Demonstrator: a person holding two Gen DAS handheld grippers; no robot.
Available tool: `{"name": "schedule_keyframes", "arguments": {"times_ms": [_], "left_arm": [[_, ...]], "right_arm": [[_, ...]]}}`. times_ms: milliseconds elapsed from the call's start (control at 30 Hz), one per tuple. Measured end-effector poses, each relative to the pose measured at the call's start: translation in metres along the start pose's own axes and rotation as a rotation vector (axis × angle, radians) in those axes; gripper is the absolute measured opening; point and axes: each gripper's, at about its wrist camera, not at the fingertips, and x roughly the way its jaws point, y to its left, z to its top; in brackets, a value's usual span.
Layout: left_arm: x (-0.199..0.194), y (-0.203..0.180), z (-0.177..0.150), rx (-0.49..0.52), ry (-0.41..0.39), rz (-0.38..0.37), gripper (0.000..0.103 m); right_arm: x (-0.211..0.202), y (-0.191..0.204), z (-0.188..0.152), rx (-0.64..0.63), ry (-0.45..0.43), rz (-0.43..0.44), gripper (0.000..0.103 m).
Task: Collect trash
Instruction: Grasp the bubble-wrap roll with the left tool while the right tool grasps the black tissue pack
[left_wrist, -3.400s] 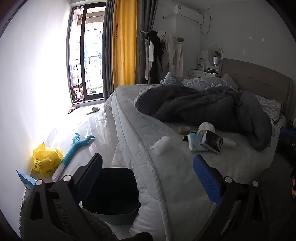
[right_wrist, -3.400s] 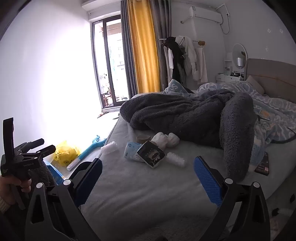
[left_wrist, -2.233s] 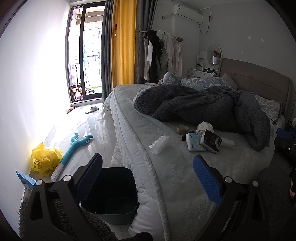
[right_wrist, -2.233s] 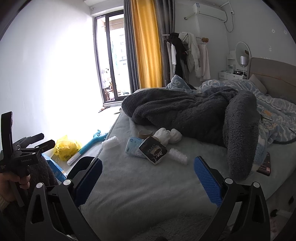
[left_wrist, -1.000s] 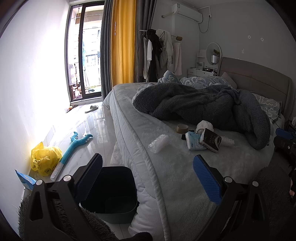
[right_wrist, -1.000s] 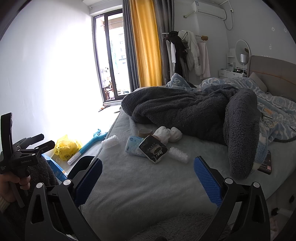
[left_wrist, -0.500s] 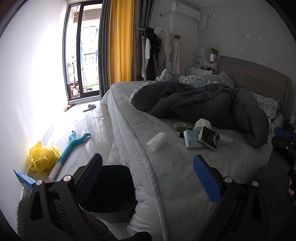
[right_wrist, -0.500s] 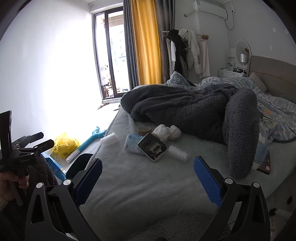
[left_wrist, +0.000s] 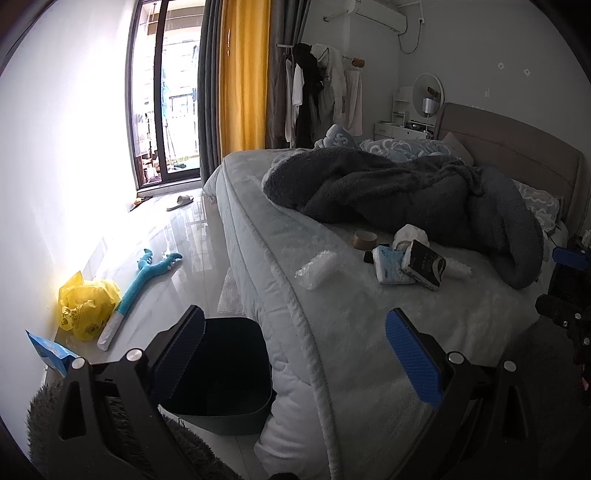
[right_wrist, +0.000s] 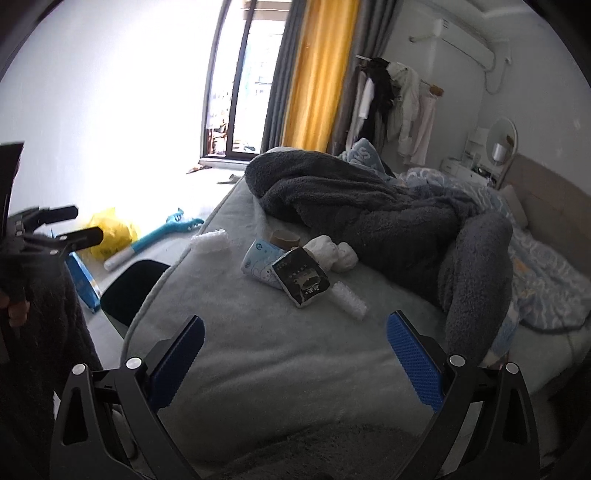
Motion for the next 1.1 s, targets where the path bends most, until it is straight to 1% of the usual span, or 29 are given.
{"name": "schedule_keyframes", "arguments": {"times_ms": [67, 200, 367, 500, 600, 700, 800, 833, 900, 1067, 1100], "left_arm": [[0.004, -0.001, -0.001, 0.013, 0.011, 0.002, 0.100], [0.008, -0.003, -0.002, 0.048, 0.010, -0.023, 0.100], [0.019, -0.004, 0.002, 0.084, 0.007, -0.065, 0.099], [0.034, -0.001, 0.008, 0.103, 0.019, -0.073, 0.099], [0.048, -0.002, 0.012, 0.149, 0.046, -0.090, 0.099], [0.062, -0.005, 0.013, 0.190, 0.069, -0.118, 0.098], [0.074, -0.008, 0.014, 0.230, 0.075, -0.149, 0.097], [0.079, -0.009, 0.015, 0.239, 0.077, -0.154, 0.097], [0.089, -0.011, 0.015, 0.248, 0.095, -0.158, 0.091], [0.113, -0.010, 0.015, 0.262, 0.131, -0.179, 0.087], [0.117, -0.010, 0.015, 0.264, 0.133, -0.186, 0.086]], "right_arm": [[0.006, 0.004, 0.002, -0.029, 0.014, 0.003, 0.100], [0.020, 0.006, 0.008, -0.083, 0.038, -0.009, 0.100], [0.039, 0.002, 0.015, -0.092, 0.061, 0.015, 0.100], [0.059, -0.004, 0.022, -0.091, 0.082, 0.043, 0.100], [0.072, -0.006, 0.028, -0.115, 0.093, 0.070, 0.100], [0.085, -0.006, 0.032, -0.154, 0.092, 0.072, 0.100], [0.101, -0.008, 0.035, -0.186, 0.102, 0.081, 0.100], [0.106, -0.010, 0.035, -0.188, 0.103, 0.084, 0.096], [0.115, -0.013, 0.037, -0.192, 0.103, 0.088, 0.090], [0.134, -0.011, 0.036, -0.247, 0.106, 0.106, 0.088], [0.139, -0.011, 0.035, -0.253, 0.111, 0.114, 0.085]]}}
